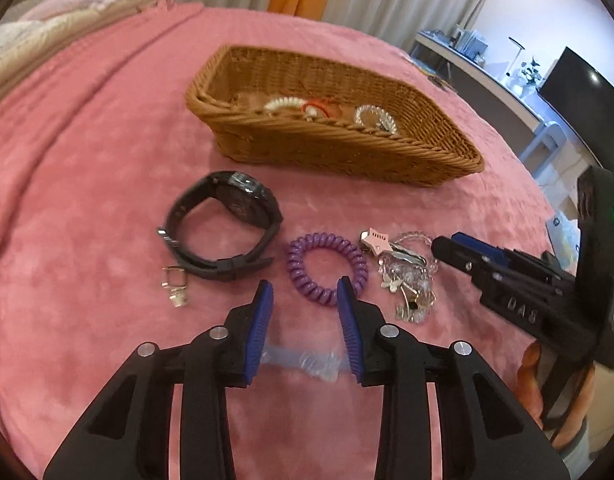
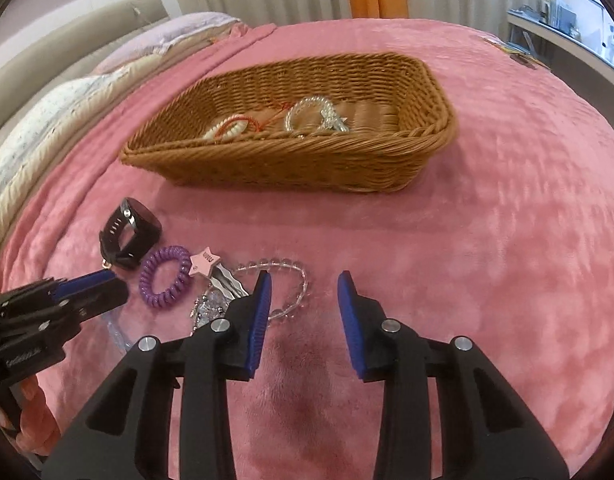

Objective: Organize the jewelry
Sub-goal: 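Return both tools to the pile and grasp the purple coil hair tie with left tool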

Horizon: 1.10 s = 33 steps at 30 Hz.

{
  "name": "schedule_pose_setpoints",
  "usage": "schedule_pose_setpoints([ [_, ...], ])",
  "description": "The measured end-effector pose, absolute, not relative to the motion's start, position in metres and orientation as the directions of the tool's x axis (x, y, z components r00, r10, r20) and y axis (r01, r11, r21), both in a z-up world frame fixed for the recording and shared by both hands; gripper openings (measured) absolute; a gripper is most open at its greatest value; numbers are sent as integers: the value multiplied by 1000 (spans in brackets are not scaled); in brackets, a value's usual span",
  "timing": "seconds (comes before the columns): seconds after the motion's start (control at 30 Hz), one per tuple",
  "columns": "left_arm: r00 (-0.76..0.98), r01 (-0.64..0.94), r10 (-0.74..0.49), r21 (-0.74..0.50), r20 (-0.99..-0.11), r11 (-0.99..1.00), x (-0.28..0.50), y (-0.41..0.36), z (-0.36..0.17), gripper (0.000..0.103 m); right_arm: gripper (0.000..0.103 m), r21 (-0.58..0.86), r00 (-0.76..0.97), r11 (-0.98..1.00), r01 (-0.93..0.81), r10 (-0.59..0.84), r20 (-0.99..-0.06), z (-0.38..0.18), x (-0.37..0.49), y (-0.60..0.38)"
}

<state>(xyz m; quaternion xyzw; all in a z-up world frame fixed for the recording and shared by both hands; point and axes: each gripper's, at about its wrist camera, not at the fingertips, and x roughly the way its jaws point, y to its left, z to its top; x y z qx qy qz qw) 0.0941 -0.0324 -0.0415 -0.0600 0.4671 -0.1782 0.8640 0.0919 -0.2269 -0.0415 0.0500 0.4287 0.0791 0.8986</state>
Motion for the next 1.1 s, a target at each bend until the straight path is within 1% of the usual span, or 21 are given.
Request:
schedule_pose_setpoints([
  [0.03,495,241,-354,-266,-794,933,99,-34,-45,31,24,151,616,983,-101,181,-767,-43,94,-226],
  [0.2,485,223,-317,-236,-815,946,108,-45,-55,28,22,95,594,989,-117,146,-791,-52,99,-215],
  [0.27,492,220,-295,-211,-819,952,109,-51,-56,28,16,55,598,990,-133,125,-792,-52,99,-207],
  [0.3,498,222,-279,-190,-821,956,109,-54,-57,22,11,38,598,989,-140,115,-793,-53,99,-204],
  [0.33,503,223,-265,-172,-823,959,109,-57,-57,19,6,19,601,989,-149,106,-792,-53,98,-200],
  [0.37,510,225,-250,-154,-823,962,108,-58,-56,12,6,9,604,988,-153,100,-791,-53,98,-199],
  [0.4,516,229,-243,-141,-821,963,108,-60,-55,9,6,-8,612,988,-152,88,-786,-52,96,-197],
  [0.57,558,244,-267,-152,-785,958,98,-56,-43,8,6,13,647,988,-154,111,-755,-38,88,-200],
  [0.9,639,272,-316,-178,-702,946,63,-42,-2,9,6,61,732,986,-158,158,-663,30,50,-205],
  [1.03,648,275,-322,-181,-691,944,44,-33,1,9,6,123,734,977,-174,212,-645,42,27,-217],
  [1.1,646,272,-319,-182,-694,945,35,-28,-2,9,6,161,712,970,-181,242,-659,36,18,-226],
])
